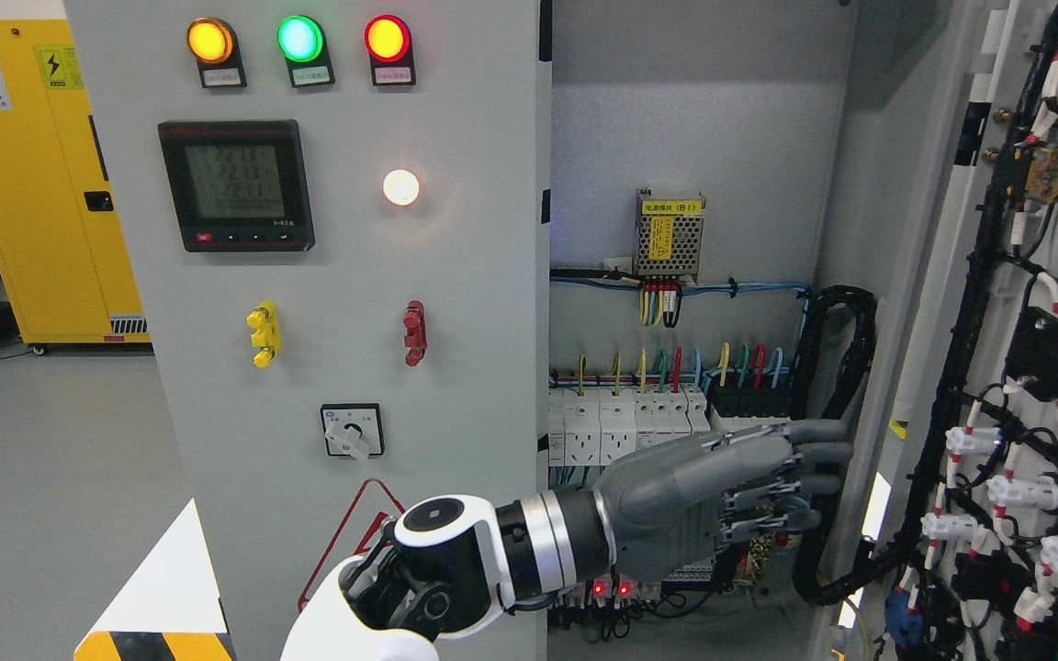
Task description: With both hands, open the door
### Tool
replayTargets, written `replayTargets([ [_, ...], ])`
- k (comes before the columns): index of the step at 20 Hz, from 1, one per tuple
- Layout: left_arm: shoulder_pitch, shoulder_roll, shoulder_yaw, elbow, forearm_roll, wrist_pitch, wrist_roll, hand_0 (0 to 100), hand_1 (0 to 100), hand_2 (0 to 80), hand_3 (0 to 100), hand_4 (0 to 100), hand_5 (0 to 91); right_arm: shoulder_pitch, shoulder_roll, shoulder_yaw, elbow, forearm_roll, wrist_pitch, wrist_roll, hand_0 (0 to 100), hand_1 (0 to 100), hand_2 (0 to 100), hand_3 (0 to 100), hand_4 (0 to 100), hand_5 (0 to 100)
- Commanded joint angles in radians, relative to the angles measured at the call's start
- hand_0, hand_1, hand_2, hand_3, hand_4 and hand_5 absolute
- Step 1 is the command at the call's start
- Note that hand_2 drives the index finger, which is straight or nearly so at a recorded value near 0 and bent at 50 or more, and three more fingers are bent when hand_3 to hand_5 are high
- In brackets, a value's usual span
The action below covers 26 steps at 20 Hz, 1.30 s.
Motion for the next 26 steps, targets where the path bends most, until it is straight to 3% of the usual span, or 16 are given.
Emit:
replayTargets([
  [1, 0.237, 0.186, 0.025, -0.161, -0.074, -0.018, -0.010, 12, 56, 0.0, 0, 0, 0.0, 0.001, 0.020, 0.000, 0.000, 0.000, 0.001, -0.001, 0, 50, 4, 0, 0, 0],
  [5, 0.375, 0.267, 0.027, -0.163, -0.153, -0.034, -0.011, 12, 56, 0.0, 0, 0, 0.0, 0.001, 0.021, 0.000, 0.000, 0.001, 0.001, -0.001, 0, 50, 4, 0, 0, 0],
  [7, 0.469, 0.292, 0.025, -0.161, -0.222, -0.073, -0.014, 12, 56, 0.0, 0, 0, 0.0, 0.001, 0.018, 0.000, 0.000, 0.001, 0.001, -0.001, 0, 50, 4, 0, 0, 0],
  [12, 0.778, 0.336, 0.042, -0.141, -0.386, -0.203, -0.028, 12, 56, 0.0, 0, 0, 0.0, 0.001, 0.020, -0.002, -0.002, 0.001, 0.001, -0.001, 0, 50, 4, 0, 0, 0],
  [15, 0.915, 0.379, 0.092, -0.039, -0.401, -0.292, -0.026, 12, 56, 0.0, 0, 0, 0.0, 0.001, 0.020, -0.002, 0.000, 0.001, 0.001, -0.001, 0, 50, 4, 0, 0, 0],
  [18, 1.038, 0.347, 0.209, 0.203, -0.399, -0.382, -0.028, 12, 56, 0.0, 0, 0, 0.0, 0.001, 0.020, -0.002, 0.000, 0.000, 0.001, -0.001, 0, 50, 4, 0, 0, 0],
  [23, 1.040, 0.219, 0.283, 0.763, -0.401, -0.602, -0.028, 12, 56, 0.0, 0, 0, 0.0, 0.001, 0.020, -0.002, 0.000, 0.000, 0.001, -0.001, 0, 50, 4, 0, 0, 0],
  [26, 1.038, 0.148, 0.281, 1.004, -0.401, -0.653, -0.026, 12, 56, 0.0, 0, 0, 0.0, 0.001, 0.020, 0.000, 0.003, -0.002, 0.001, -0.001, 0, 50, 4, 0, 0, 0],
])
